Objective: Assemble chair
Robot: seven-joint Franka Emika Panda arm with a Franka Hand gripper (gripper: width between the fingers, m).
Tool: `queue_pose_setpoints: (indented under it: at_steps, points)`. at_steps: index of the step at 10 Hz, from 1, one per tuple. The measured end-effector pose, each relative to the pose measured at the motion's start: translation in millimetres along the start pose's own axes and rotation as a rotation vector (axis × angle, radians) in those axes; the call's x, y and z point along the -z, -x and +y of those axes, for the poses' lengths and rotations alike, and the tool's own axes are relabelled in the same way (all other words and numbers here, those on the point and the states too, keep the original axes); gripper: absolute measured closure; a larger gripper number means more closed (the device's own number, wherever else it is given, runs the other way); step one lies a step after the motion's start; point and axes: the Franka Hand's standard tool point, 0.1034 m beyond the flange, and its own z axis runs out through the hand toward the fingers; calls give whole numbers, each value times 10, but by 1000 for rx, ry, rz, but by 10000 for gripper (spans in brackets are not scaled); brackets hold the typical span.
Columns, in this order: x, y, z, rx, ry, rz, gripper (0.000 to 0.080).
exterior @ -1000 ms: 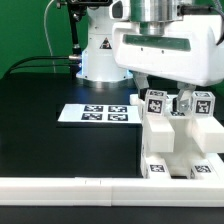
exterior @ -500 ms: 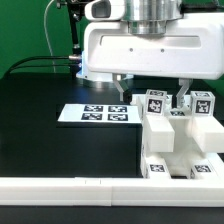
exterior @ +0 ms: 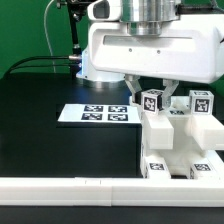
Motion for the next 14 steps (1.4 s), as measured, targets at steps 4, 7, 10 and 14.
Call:
queue_pose_setpoints:
  at_steps: [4,7,10,14]
  points:
    - [26,-28,-10,-550,-1,2,517]
    - [-7,-12,45,-955,-3,-25,517]
    - [-4,19,43,-1096,4,-32,517]
    - [-13,115,-78,-815,-11,-23,181]
